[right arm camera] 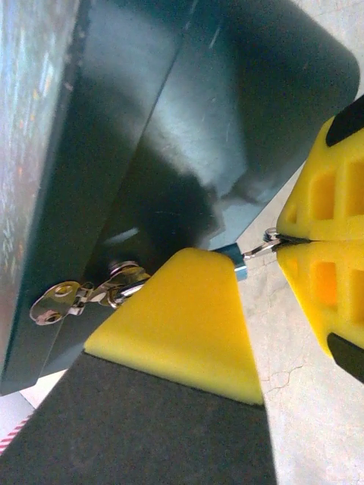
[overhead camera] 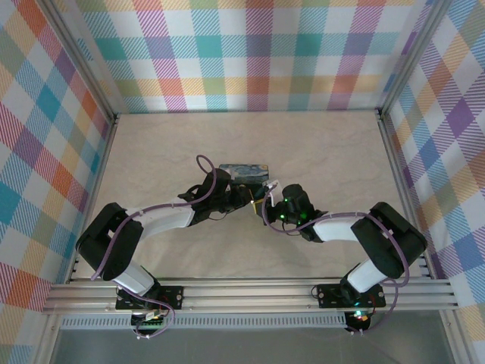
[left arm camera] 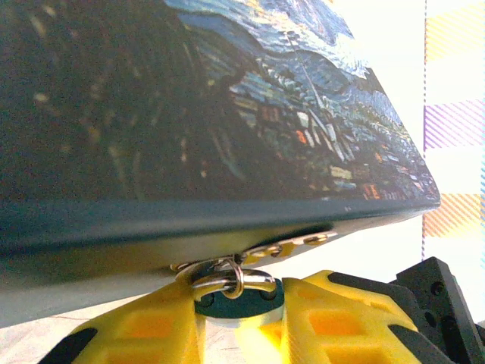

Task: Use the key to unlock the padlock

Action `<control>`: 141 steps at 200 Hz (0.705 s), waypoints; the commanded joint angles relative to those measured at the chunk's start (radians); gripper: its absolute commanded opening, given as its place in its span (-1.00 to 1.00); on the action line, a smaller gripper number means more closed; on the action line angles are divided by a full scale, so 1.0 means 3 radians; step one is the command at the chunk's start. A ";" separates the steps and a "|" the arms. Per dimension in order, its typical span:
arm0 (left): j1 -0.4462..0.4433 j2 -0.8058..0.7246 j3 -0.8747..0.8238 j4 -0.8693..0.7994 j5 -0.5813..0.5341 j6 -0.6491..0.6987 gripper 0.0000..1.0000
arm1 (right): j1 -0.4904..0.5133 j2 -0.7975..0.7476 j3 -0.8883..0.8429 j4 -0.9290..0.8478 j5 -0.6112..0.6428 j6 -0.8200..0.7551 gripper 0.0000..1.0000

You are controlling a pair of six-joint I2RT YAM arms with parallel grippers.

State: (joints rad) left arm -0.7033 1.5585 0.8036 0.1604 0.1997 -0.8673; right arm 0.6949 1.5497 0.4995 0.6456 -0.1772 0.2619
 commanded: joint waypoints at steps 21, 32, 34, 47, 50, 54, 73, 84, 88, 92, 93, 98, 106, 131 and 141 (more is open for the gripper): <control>-0.0104 0.0041 0.0067 0.0025 0.0182 0.0045 -0.47 | -0.0004 0.0076 0.0185 0.0419 -0.0068 0.0052 -1.00; -0.0105 0.0046 0.0062 0.0025 0.0178 0.0045 -0.47 | 0.0000 0.0083 0.0199 0.0442 -0.0086 0.0076 -1.00; -0.0101 0.0047 0.0061 0.0023 0.0178 0.0043 -0.47 | 0.0000 0.0085 0.0201 0.0447 -0.0091 0.0082 -1.00; -0.0105 0.0061 0.0054 0.0030 0.0181 0.0041 -0.47 | 0.0003 0.0090 0.0216 0.0465 -0.0114 0.0100 -1.00; -0.0104 0.0067 0.0053 0.0036 0.0178 0.0041 -0.47 | 0.0002 0.0094 0.0220 0.0470 -0.0115 0.0106 -1.00; -0.0102 0.0070 0.0047 0.0042 0.0183 0.0035 -0.47 | 0.0004 0.0098 0.0222 0.0478 -0.0119 0.0111 -1.00; -0.0107 0.0092 0.0042 0.0087 0.0200 0.0003 -0.47 | 0.0005 0.0096 0.0226 0.0522 -0.0139 0.0163 -1.00; -0.0106 0.0112 0.0034 0.0121 0.0208 -0.0017 -0.46 | 0.0005 0.0101 0.0237 0.0539 -0.0158 0.0190 -1.00; -0.0110 0.0119 0.0031 0.0132 0.0213 -0.0022 -0.47 | 0.0003 0.0104 0.0238 0.0549 -0.0165 0.0195 -1.00; -0.0108 0.0133 0.0030 0.0147 0.0220 -0.0031 -0.47 | 0.0010 0.0113 0.0242 0.0560 -0.0166 0.0201 -1.00; -0.0109 0.0133 0.0031 0.0149 0.0222 -0.0032 -0.47 | 0.0010 0.0115 0.0242 0.0564 -0.0164 0.0204 -1.00; -0.0107 0.0140 0.0031 0.0162 0.0228 -0.0038 -0.47 | 0.0010 0.0122 0.0243 0.0579 -0.0166 0.0217 -1.00; -0.0110 0.0156 0.0029 0.0183 0.0236 -0.0049 -0.47 | 0.0010 0.0145 0.0246 0.0606 -0.0166 0.0233 -1.00; -0.0114 0.0176 0.0035 0.0196 0.0240 -0.0054 -0.46 | 0.0010 0.0209 0.0257 0.0660 -0.0166 0.0297 -1.00; -0.0115 0.0171 0.0032 0.0183 0.0222 -0.0044 -0.47 | 0.0010 0.0223 0.0257 0.0633 -0.0150 0.0312 -1.00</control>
State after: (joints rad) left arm -0.7036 1.6001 0.8036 0.1856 0.1841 -0.8749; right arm 0.6922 1.6085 0.5125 0.6704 -0.1848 0.3298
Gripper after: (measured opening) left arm 0.270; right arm 0.051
